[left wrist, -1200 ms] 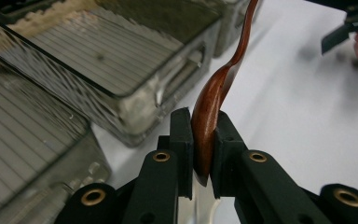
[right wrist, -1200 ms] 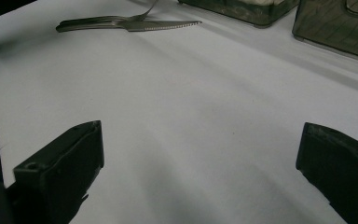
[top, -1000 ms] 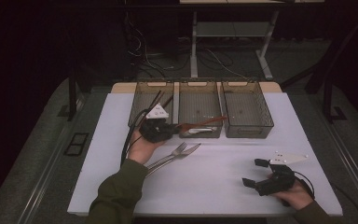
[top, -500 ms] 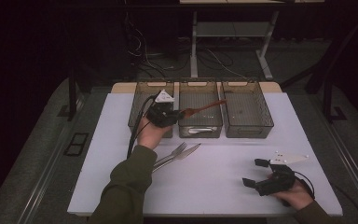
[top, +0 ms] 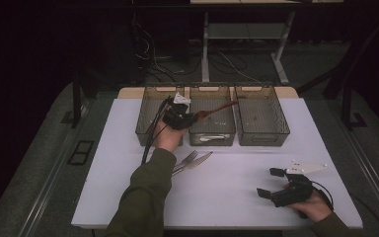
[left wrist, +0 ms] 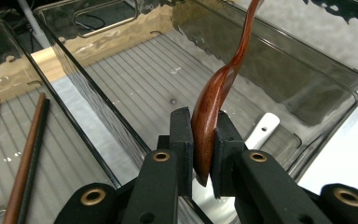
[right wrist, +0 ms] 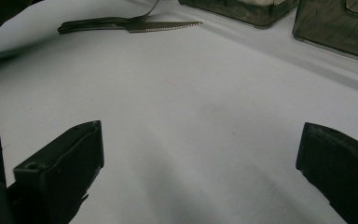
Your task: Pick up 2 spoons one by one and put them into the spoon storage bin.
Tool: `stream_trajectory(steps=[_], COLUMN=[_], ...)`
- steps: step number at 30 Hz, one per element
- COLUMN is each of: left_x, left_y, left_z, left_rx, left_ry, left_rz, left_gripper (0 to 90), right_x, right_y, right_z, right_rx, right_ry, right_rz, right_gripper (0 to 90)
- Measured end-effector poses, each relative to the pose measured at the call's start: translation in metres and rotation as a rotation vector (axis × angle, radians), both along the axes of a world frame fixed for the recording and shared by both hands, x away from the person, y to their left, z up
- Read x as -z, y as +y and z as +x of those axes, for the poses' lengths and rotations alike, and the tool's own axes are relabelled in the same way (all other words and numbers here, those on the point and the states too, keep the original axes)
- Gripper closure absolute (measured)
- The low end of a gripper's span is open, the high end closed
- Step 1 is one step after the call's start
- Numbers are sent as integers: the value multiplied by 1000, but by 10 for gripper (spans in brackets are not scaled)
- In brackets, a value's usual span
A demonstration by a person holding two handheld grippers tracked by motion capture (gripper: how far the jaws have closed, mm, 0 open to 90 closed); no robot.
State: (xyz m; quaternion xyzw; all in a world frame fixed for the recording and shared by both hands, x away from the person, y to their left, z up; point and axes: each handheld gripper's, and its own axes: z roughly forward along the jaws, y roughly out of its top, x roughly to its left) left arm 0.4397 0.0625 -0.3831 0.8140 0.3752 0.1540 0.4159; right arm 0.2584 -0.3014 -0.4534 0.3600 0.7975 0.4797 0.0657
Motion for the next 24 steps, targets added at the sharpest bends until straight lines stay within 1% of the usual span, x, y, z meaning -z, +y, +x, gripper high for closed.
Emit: stream_trajectory(steps=[1, 3, 6, 10, 11, 14, 15, 16, 18, 19, 21, 22, 23, 24], left_x=[1, 2, 4, 5, 5, 4, 4, 3, 2, 2, 1, -1, -1, -3], left_y=[-1, -1, -3, -4, -5, -4, -5, -4, -4, -4, -6, -3, -4, -2], left_z=[0, 1, 2, 1, 1, 1, 0, 0, -1, -1, -3, -4, -5, -5], left_rx=[-5, 3, 9, 16, 19, 34, 37, 46, 58, 65, 62, 89, 89, 110], left_ry=[0, 4, -6, -2, -3, -1, -2, -3, 0, -3, -6, -6, -3, -3], left_rz=[-2, -3, 5, 2, -5, -9, -18, -13, -23, -20, -51, -25, -41, -26], left_gripper=[801, 790, 725, 650, 633, 591, 579, 564, 543, 534, 516, 508, 492, 481], right_x=[0, 0, 0, 0, 0, 0, 0, 0, 0, 0, 0, 0, 0, 0], right_y=[0, 0, 0, 0, 0, 0, 0, 0, 0, 0, 0, 0, 0, 0], right_z=[0, 0, 0, 0, 0, 0, 0, 0, 0, 0, 0, 0, 0, 0], right_rx=[1, 0, 0, 1, 1, 0, 0, 0, 0, -1, 0, 0, 0, 0], right_ry=[1, 0, -1, 0, 0, -1, -1, -1, -1, -1, 0, -1, 0, -1], right_rz=[0, 0, 0, -1, 0, -1, -1, -1, -1, -1, -1, 0, 0, -1], right_gripper=[6, 6, 6, 6, 6, 6, 6, 6, 6, 6, 6, 6, 6, 6])
